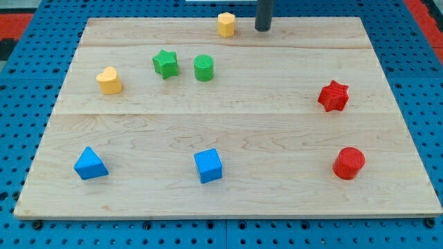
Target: Push the hexagon vertically to the top of the heart
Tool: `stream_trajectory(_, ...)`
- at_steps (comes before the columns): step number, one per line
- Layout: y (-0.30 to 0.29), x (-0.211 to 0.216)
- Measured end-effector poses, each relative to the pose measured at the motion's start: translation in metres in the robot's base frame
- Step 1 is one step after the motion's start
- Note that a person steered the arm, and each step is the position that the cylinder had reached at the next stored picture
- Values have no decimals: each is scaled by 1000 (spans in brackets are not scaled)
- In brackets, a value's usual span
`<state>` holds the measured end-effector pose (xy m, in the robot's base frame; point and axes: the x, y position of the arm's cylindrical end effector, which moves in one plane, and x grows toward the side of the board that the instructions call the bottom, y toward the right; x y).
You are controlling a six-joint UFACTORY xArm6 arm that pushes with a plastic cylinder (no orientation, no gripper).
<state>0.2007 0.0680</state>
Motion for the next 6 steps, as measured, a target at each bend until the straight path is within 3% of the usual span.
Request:
stream_trajectory(2,-110,13)
stream_trajectory(3,-107,28)
stream_trajectory(4,-54,37)
stream_trajectory(6,-205,47)
